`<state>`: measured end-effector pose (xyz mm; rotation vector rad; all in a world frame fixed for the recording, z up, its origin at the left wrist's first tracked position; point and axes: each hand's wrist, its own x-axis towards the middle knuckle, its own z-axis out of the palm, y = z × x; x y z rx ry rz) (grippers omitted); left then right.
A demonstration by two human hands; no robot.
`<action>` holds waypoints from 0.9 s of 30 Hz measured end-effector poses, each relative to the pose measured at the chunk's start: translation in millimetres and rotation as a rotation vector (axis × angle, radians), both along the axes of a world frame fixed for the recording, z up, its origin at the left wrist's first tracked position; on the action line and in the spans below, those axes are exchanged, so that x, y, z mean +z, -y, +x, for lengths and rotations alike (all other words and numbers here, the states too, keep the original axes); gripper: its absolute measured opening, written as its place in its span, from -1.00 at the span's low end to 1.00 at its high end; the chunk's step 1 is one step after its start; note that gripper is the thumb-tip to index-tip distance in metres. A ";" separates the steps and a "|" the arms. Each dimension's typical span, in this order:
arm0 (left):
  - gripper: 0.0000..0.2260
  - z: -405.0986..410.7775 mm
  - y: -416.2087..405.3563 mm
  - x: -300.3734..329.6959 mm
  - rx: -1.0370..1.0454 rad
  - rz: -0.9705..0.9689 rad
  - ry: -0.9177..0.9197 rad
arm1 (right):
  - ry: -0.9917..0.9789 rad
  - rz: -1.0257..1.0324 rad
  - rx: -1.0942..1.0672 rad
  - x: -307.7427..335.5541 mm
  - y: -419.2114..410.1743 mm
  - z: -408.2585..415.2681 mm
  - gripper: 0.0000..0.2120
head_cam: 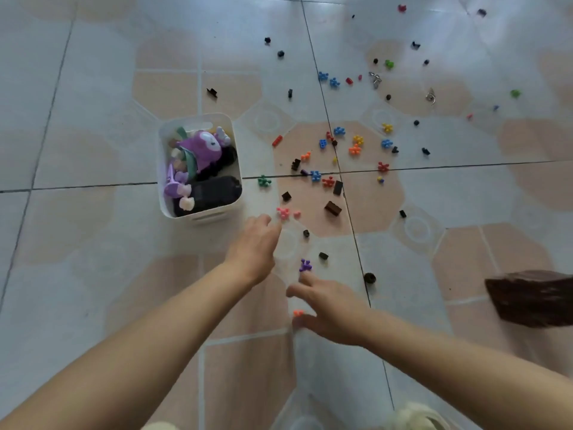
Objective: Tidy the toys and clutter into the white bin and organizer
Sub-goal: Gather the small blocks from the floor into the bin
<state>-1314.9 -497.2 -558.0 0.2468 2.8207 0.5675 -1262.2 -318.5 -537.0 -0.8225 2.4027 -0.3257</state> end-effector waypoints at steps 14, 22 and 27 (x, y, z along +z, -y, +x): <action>-0.81 -0.6 -41.2 -20.9 0.067 0.238 0.048 | -0.230 -0.136 -0.626 -25.4 -47.3 2.2 -0.91; -0.71 8.3 -76.8 -27.3 0.021 0.245 0.104 | -0.159 -0.112 -0.853 -45.9 -66.9 -10.0 -0.85; -0.56 -24.7 -69.4 -22.9 0.111 0.230 -0.061 | -0.155 -0.242 -0.735 -46.2 -38.5 -47.4 -0.52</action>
